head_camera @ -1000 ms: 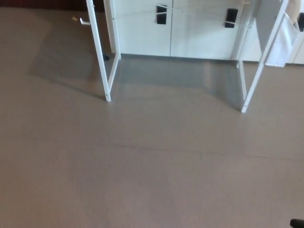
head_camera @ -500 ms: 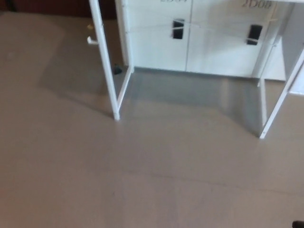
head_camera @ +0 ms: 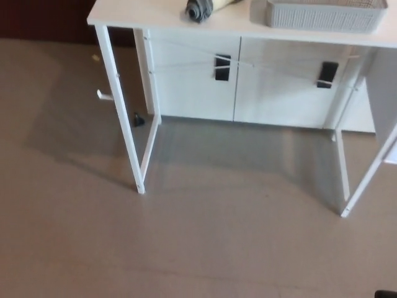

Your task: The robot walks towards a desk on which a shovel is kept on the left hand side and a container is kept on the right hand side. The robot picks up the shovel using its left hand and places it in the container.

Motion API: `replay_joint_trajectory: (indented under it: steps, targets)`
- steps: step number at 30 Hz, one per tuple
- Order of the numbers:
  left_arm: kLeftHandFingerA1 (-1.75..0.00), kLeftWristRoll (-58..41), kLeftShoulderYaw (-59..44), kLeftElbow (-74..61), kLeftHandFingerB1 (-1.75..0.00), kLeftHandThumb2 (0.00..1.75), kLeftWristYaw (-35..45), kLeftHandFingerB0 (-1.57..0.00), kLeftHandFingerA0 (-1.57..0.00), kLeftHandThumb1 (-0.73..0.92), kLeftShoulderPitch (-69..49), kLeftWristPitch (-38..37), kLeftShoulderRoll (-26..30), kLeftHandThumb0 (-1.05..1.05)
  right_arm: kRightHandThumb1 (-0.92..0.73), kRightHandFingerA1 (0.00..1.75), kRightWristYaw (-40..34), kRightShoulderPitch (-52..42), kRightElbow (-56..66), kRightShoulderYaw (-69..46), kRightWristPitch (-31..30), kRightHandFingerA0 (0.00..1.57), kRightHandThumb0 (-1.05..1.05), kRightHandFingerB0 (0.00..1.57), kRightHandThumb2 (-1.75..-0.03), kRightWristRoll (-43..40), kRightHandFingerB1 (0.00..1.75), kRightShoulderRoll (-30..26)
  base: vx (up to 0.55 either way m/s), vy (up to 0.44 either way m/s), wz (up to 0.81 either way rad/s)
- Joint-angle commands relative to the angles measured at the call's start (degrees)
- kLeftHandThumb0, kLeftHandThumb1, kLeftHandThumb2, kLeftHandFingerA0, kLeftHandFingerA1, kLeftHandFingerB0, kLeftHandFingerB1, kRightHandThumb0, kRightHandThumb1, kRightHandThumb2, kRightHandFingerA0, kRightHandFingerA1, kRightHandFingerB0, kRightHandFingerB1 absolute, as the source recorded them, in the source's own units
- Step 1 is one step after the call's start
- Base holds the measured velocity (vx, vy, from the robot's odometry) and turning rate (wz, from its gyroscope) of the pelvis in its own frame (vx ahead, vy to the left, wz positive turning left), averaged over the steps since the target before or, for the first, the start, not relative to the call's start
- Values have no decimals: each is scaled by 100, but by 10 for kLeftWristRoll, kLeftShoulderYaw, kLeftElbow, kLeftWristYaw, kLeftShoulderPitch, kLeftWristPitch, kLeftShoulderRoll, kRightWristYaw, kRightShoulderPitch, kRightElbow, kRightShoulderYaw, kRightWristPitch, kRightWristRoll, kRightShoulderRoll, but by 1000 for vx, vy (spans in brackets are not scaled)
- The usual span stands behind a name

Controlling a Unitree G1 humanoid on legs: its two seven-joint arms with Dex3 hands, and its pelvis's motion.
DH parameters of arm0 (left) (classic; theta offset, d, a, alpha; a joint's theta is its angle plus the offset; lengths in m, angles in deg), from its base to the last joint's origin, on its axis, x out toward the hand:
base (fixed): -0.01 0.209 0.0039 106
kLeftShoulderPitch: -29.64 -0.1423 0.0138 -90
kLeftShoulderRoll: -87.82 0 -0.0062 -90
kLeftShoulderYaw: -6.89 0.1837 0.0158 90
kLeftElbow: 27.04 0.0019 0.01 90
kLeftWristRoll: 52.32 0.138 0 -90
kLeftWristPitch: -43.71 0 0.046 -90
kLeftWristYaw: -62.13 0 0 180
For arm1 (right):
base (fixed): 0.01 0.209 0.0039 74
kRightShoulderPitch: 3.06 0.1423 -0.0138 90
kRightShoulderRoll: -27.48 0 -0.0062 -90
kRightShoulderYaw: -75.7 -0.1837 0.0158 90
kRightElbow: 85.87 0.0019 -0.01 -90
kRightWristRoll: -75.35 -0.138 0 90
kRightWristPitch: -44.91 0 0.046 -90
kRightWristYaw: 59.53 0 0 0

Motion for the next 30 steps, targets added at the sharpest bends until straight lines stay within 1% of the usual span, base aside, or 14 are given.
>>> replay_joint_trajectory:
  steps: [1, 2, 5, 8, 10, 11, 12, 13, 15, 18, 22, 26, 30]
  targets:
    - [-51, 5, 12, -39, -44, 76, -12, -28, -35, 59, -1, -9, -9, -27, -49, 53, 6, -2, -6, -3, 25, 82, -42, 61, -55, 1, 45, -8, 384, -125, 67]
    - [-46, 1, 15, -58, -39, 63, -14, -32, -34, 67, -2, 2, -15, -18, -49, 53, 5, -1, -7, -2, 26, 82, -43, 62, -55, 2, 45, -9, 370, -132, 24]
    - [-45, 0, 21, -96, -37, 60, -25, -32, -34, 71, -5, 31, -23, -19, -49, 52, 3, -3, -13, 2, 33, 84, -43, 61, -55, 7, 45, -9, 246, -138, -3]
    - [-45, 0, 22, -100, -37, 60, -25, -31, -35, 70, -2, 35, -26, -18, -49, 52, -1, -1, -10, 7, 30, 83, -41, 60, -54, 10, 45, -8, 121, -91, -6]
    - [-44, -7, 23, -91, -36, 60, -15, -32, -35, 70, 6, 38, -24, -18, -48, 53, 1, 5, -5, 7, 28, 82, -45, 58, -55, 8, 45, -10, 106, -26, -9]
    - [-44, -5, 24, -89, -36, 60, -14, -32, -35, 69, 5, 37, -22, -19, -50, 52, 0, 5, -3, 8, 26, 83, -41, 59, -54, 9, 45, -11, 116, 15, -6]
    - [-45, -10, 22, -84, -36, 59, -9, -34, -34, 70, 8, 40, -21, -19, -48, 53, -1, 7, -3, 8, 26, 82, -44, 58, -56, 10, 46, -11, 84, 50, -6]
    - [-45, -13, 21, -83, -37, 60, -6, -33, -34, 70, 8, 42, -19, -18, -50, 52, -1, 8, -4, 8, 24, 81, -41, 58, -54, 8, 45, -10, 114, 72, -5]
    - [-45, -13, 17, -77, -37, 60, -6, -34, -36, 69, 7, 43, -17, -18, -51, 52, 1, 9, -13, 6, 29, 81, -40, 59, -54, 5, 45, -8, 169, 138, -1]
    - [-46, -14, 12, -74, -37, 60, -7, -34, -35, 71, 4, 42, -13, -17, -51, 52, 1, 4, -19, 9, 43, 81, -42, 59, -55, 11, 45, -9, 242, 91, 23]
    - [-47, -21, 7, -60, -38, 61, 4, -33, -33, 72, 12, 35, -8, -17, -49, 53, -2, 11, -25, 11, 45, 82, -43, 60, -55, 11, 46, -7, 51, 54, 7]
    - [-46, -20, 8, -60, -37, 61, 0, -34, -35, 71, 15, 41, -9, -17, -48, 52, -10, 13, -18, 14, 37, 82, -44, 59, -55, 20, 45, -11, 42, -47, 5]
    - [-46, -17, 9, -59, -37, 60, 2, -34, -35, 71, 10, 36, -8, -17, -47, 52, -7, 17, -16, 14, 28, 83, -44, 60, -54, 15, 45, -11, 38, -220, 15]
